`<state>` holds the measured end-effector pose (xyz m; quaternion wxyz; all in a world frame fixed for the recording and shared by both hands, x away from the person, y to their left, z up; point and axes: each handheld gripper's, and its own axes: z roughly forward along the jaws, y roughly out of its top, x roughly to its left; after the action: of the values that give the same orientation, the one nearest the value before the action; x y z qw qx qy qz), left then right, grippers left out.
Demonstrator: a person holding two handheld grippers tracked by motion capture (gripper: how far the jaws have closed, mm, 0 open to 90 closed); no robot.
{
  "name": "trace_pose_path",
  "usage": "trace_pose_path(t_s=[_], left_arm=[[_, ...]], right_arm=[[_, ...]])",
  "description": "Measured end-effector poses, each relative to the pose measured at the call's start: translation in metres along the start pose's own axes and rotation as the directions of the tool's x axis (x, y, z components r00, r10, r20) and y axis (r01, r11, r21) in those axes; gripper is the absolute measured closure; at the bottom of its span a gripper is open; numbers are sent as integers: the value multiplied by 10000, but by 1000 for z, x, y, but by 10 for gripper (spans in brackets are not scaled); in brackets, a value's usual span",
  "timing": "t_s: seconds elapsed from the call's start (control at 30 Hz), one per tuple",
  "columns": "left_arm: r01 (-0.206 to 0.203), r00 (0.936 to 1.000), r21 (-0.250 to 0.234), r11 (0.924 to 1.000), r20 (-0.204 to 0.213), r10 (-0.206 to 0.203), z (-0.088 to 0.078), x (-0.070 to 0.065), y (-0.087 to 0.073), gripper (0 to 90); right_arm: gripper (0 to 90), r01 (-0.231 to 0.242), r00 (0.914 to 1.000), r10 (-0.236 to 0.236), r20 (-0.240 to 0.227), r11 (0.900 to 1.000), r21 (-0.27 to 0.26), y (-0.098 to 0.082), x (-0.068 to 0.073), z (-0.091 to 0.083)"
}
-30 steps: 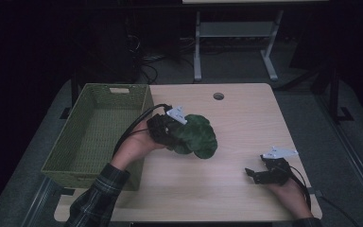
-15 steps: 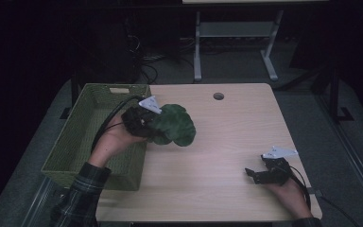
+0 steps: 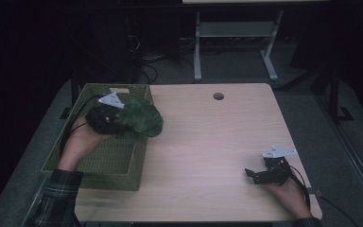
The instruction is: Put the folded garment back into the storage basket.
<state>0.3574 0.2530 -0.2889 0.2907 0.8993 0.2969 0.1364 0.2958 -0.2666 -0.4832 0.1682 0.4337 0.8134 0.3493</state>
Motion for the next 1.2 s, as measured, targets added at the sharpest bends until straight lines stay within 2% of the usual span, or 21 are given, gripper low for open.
trace_pose_path(t_s=[0.23,0.3,0.37,0.47,0.53,0.63,0.83,0.97,1.03,1.1,1.2], left_arm=[[687,9945,221,9974,-808,-667,-4,18,-27,787],[1039,9890,270,9942,-1085,-1004,-3,22,-35,787],[1121,9839,438,9927,-1447,-1047,0,26,-43,787],[1477,9744,678,9867,-1811,-1334,7,31,-56,786],[1756,9685,792,9813,-1929,-1577,12,33,-64,785],[2025,9649,824,9758,-1870,-1845,20,36,-76,784],[2412,9550,1094,9643,-2032,-2158,33,39,-92,784],[2591,9515,1193,9584,-2021,-2321,43,41,-101,778],[2592,9498,1334,9566,-2151,-2273,47,41,-101,776],[2558,9515,1376,9569,-2107,-2241,50,41,-101,772],[2536,9512,1635,9534,-2211,-2151,57,41,-103,759]], right_arm=[[60,2,10000,-2,-2,10000,0,0,0,0],[60,4,10000,-4,-1,10000,-1,0,0,0],[60,3,10000,-3,-1,10000,-1,0,0,0],[60,-1,10000,1,-3,10000,2,0,0,0],[60,1,10000,-1,-4,10000,2,0,0,0],[60,0,10000,0,-4,10000,4,0,0,0],[60,-1,10000,1,-5,10000,2,0,0,0],[60,-2,10000,2,-5,10000,1,0,0,0],[60,0,10000,0,-6,10000,0,0,0,0],[60,-4,10000,4,-5,10000,2,0,0,0],[60,-9,10000,9,-4,10000,3,0,0,0]])
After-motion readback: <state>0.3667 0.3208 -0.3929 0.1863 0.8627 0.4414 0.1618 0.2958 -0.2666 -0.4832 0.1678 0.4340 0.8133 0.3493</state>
